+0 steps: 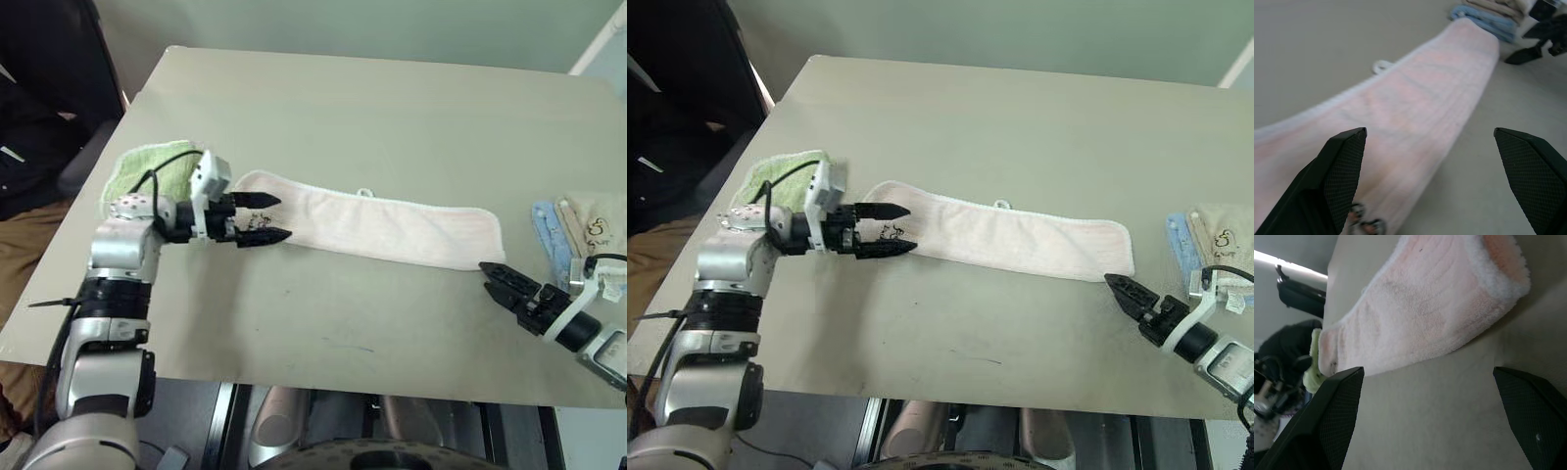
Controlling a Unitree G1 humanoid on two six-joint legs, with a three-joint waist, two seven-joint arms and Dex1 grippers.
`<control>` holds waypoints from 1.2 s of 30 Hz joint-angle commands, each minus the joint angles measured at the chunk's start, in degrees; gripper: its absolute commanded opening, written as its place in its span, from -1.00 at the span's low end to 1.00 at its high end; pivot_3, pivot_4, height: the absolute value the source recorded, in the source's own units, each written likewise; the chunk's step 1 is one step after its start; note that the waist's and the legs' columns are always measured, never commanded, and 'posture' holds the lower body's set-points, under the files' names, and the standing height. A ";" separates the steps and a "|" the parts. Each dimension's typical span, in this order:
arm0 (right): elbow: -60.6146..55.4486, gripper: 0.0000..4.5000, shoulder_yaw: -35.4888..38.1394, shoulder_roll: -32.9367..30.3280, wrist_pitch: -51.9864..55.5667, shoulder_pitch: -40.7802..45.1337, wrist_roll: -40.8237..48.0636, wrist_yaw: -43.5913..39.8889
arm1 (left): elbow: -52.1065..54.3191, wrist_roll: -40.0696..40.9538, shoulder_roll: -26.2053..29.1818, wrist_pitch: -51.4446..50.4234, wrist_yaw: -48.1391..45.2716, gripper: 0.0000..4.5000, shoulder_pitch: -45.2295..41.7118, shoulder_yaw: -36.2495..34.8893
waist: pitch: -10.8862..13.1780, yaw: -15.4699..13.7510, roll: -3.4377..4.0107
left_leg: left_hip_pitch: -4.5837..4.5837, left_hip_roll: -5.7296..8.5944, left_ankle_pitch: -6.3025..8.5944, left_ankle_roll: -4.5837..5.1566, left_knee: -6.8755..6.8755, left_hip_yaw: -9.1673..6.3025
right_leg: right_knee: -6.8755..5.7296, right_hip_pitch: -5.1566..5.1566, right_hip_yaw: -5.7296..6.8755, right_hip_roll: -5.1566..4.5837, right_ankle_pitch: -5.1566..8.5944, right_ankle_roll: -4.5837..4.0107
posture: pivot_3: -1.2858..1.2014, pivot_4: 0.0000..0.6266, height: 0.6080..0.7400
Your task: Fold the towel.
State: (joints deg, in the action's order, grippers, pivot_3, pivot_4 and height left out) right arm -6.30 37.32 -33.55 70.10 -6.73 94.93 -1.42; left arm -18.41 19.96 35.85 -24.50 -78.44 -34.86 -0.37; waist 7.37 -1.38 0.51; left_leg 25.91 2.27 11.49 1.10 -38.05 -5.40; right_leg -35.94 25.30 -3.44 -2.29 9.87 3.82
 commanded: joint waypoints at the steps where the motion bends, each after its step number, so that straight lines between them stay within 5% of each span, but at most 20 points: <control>1: 0.88 0.99 -1.53 -0.68 -2.92 0.09 5.48 5.08 | 3.28 0.96 -0.41 -0.68 0.66 1.00 0.24 0.85 | -0.01 0.09 -0.02 | 0.00 0.00 0.10 -0.16 0.00 0.00 | 0.00 0.00 0.00 0.00 0.00 0.00 | 0.03 -0.52 1.00; 11: 7.41 0.99 -6.91 0.82 -9.87 6.49 10.41 13.16 | 4.35 1.13 -3.01 -0.65 1.10 1.00 0.19 4.18 | -0.17 0.96 -0.28 | -0.12 -0.02 0.22 -0.31 -0.06 0.00 | 0.03 -0.10 -0.02 0.00 -0.09 0.02 | 0.03 -0.52 1.00; 24: 11.92 0.99 -9.64 4.47 -14.41 12.17 3.16 14.62 | 4.31 0.07 -4.55 0.86 3.07 1.00 0.02 6.14 | -0.48 1.23 -0.79 | -0.59 -0.01 0.49 -0.71 -0.06 -0.07 | 0.17 -0.59 -0.08 0.00 -0.23 -0.03 | 0.03 -0.52 1.00; 27: 11.01 0.73 -9.00 4.75 -14.69 11.22 3.30 14.41 | 3.90 -0.14 -4.53 1.11 3.20 1.00 -0.32 6.14 | -0.49 1.21 -0.81 | -0.57 -0.01 0.61 -0.78 -0.05 -0.09 | 0.19 -0.54 -0.12 0.00 -0.21 -0.07 | 0.03 -0.52 1.00; 36: 9.81 -0.71 -5.62 3.77 -16.80 7.55 2.98 13.78 | 0.89 -1.35 -5.06 2.76 3.38 1.00 -2.61 6.55 | -0.54 0.68 -0.89 | -0.25 0.00 0.68 -0.80 0.06 -0.12 | 0.31 -0.29 -0.07 0.00 -0.15 -0.17 | 0.03 -0.52 1.00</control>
State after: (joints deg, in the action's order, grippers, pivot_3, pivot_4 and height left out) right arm 2.79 29.20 -29.09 55.07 2.21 99.24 12.14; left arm -17.51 18.69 30.74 -22.79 -74.91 -36.38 6.38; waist 6.83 -0.70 -0.38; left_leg 25.74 2.26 12.18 0.33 -37.99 -5.53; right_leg -35.48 25.00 -3.47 -2.29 9.71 3.67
